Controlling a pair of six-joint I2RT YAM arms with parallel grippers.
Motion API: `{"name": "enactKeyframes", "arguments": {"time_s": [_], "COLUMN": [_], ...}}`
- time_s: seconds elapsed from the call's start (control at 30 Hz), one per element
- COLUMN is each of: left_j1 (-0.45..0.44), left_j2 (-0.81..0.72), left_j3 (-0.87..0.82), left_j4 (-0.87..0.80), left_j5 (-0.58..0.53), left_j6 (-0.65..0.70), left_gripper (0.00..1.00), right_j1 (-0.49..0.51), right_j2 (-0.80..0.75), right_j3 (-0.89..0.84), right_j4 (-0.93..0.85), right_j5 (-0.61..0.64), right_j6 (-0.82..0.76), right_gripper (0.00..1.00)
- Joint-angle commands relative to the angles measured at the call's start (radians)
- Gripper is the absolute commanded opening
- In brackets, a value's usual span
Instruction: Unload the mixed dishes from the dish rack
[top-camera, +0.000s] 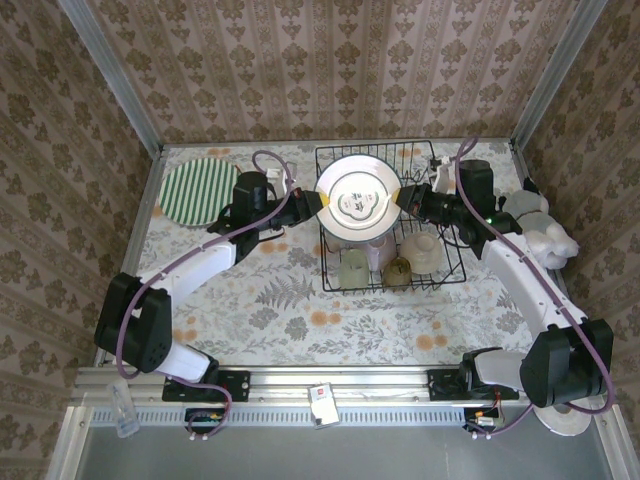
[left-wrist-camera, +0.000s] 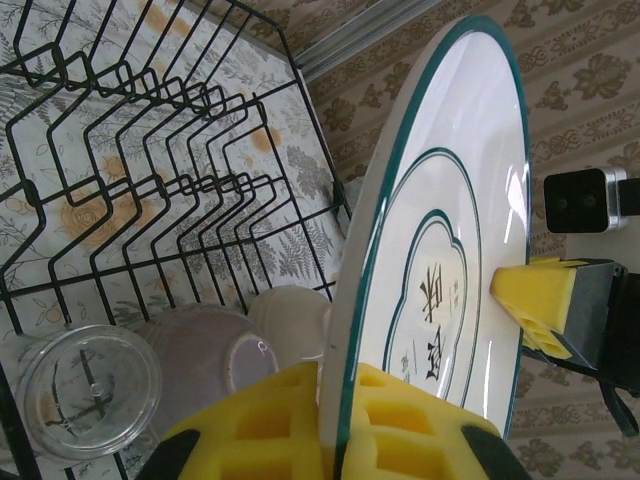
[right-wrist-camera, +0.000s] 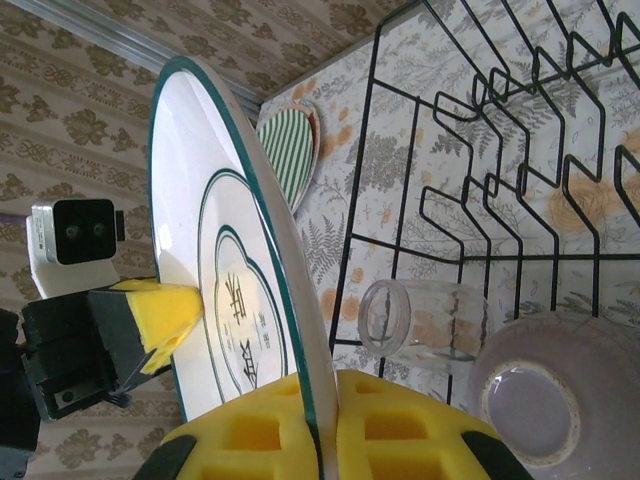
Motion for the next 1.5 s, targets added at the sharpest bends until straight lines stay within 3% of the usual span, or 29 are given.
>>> {"name": "enactKeyframes", "arguments": {"time_s": [0.0, 0.13, 0.33, 0.37, 0.47, 0.77, 1.03, 1.3, 1.47], "left_j1": [-0.011, -0.008, 0.027, 0.038, 0.066, 0.325, 0.613, 0.85, 0.941], "left_j2": [-0.017, -0.028, -0.08, -0.093, -0.141, -0.335, -0.459, -0.383, -0.261], "left_j3": [-0.016, -0.033, -0.05, -0.049, -0.057, -0.118, -0.147, -0.157, -0.143], "left_j4": [0.102, 0.123, 0.093, 0.07, 0.028, -0.107, -0.247, -0.238, -0.214], "left_j5": [0.034, 0.032, 0.005, 0.0, -0.013, -0.003, 0.072, 0.136, 0.143], "left_j6": [0.005, -0.014, -0.008, 0.003, 0.018, 0.027, 0.03, -0.003, -0.019], "left_gripper": [0.0, 0.0, 0.0, 0.0, 0.0, 0.0, 0.0, 0.0, 0.0], "right_j1": [0.01, 0.011, 0.015, 0.017, 0.019, 0.04, 0.134, 0.196, 0.206], "right_j2": [-0.005, 0.001, -0.003, -0.011, -0.04, -0.095, -0.133, -0.151, -0.16], "right_j3": [0.014, 0.013, -0.024, -0.037, -0.067, -0.152, -0.213, -0.254, -0.271], "right_j4": [0.04, 0.05, 0.136, 0.156, 0.185, 0.279, 0.373, 0.381, 0.413], "right_j5": [-0.05, -0.064, -0.116, -0.118, -0.117, -0.077, -0.055, -0.047, -0.059], "right_j6": [0.036, 0.033, 0.033, 0.033, 0.024, 0.003, -0.052, -0.098, -0.092], "right_gripper": [0.0, 0.03, 0.59, 0.74, 1.0, 1.0, 1.0, 1.0, 1.0]}}
